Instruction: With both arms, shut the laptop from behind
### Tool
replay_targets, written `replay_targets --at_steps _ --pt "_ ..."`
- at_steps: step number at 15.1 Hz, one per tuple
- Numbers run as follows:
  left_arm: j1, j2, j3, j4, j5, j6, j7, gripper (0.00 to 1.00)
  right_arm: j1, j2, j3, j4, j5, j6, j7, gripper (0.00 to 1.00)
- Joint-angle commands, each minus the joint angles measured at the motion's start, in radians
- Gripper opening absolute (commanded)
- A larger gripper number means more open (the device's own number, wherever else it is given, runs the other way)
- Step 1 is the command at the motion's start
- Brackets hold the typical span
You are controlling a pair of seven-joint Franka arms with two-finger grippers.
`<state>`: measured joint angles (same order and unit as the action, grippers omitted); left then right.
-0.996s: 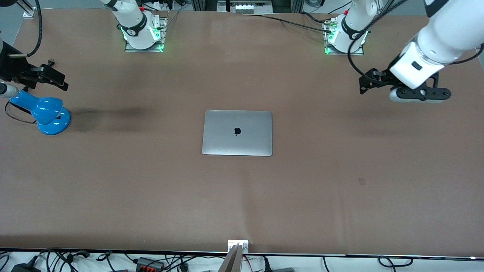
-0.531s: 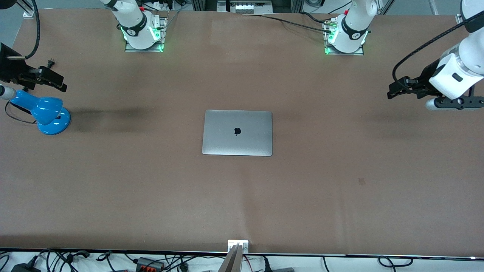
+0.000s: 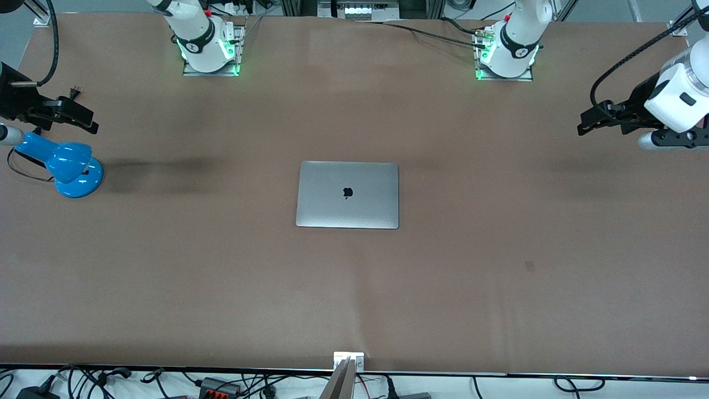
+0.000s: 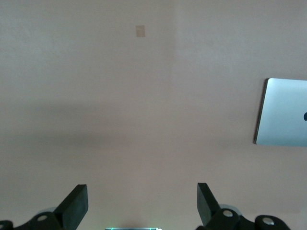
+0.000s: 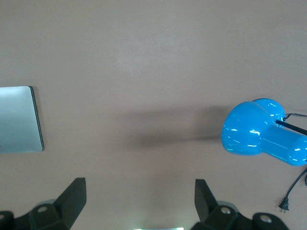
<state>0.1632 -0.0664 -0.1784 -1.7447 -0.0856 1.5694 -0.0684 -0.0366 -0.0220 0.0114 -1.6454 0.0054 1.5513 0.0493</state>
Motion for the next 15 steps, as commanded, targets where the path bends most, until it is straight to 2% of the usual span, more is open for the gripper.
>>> replay_targets --at_steps 1,6,15 --pt "-0.024 -0.01 -0.006 0.01 0.001 -0.022 0.024 1.0 0.006 -0.003 -0.005 0.015 0.016 -0.014 0.014 1.0" --pt "-0.039 -0.009 0.01 0.013 0.007 -0.045 0.027 1.0 0.004 -0.001 -0.007 0.015 0.016 -0.014 0.017 1.0" --pt "-0.039 0.002 -0.004 0.051 0.009 -0.065 0.022 1.0 0.006 -0.001 -0.005 0.015 0.016 -0.01 0.017 1.0"
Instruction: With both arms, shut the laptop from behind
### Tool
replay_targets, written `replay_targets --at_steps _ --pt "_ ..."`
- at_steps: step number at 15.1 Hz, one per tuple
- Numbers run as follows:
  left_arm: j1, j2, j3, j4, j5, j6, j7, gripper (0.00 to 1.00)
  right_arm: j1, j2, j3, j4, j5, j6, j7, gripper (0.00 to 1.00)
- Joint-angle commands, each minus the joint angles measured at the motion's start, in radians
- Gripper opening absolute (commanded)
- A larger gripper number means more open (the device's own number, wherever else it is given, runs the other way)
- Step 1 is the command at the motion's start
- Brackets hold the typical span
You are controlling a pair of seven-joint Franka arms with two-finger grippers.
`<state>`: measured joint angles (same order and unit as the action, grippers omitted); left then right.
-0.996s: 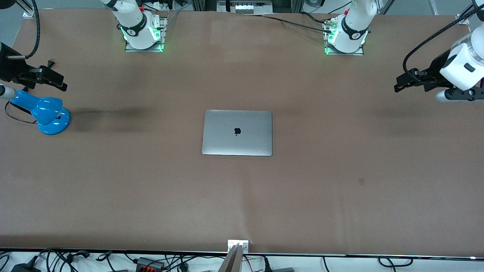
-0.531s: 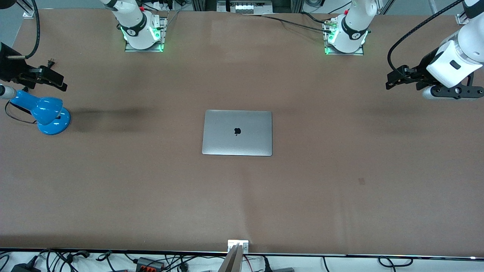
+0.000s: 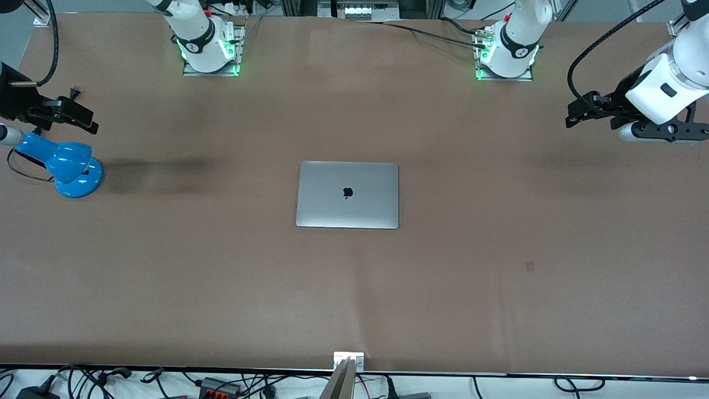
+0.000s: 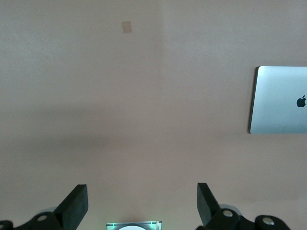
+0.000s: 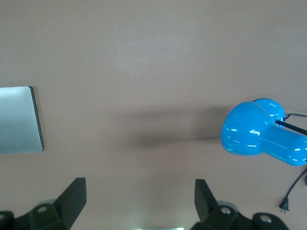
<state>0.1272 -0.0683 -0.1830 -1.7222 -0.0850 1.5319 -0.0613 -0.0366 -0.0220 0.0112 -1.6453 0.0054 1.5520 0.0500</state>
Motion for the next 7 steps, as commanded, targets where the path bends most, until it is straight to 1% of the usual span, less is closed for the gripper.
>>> replay_targets --at_steps 1,7 --pt "-0.003 0.004 0.0 0.029 0.007 -0.029 0.015 1.0 0.006 -0.001 -0.005 0.015 0.016 -0.01 0.016 1.0" --pt "-0.003 0.01 -0.001 0.032 0.007 -0.035 0.015 1.0 0.008 0.001 -0.005 0.016 0.01 -0.007 0.013 1.0"
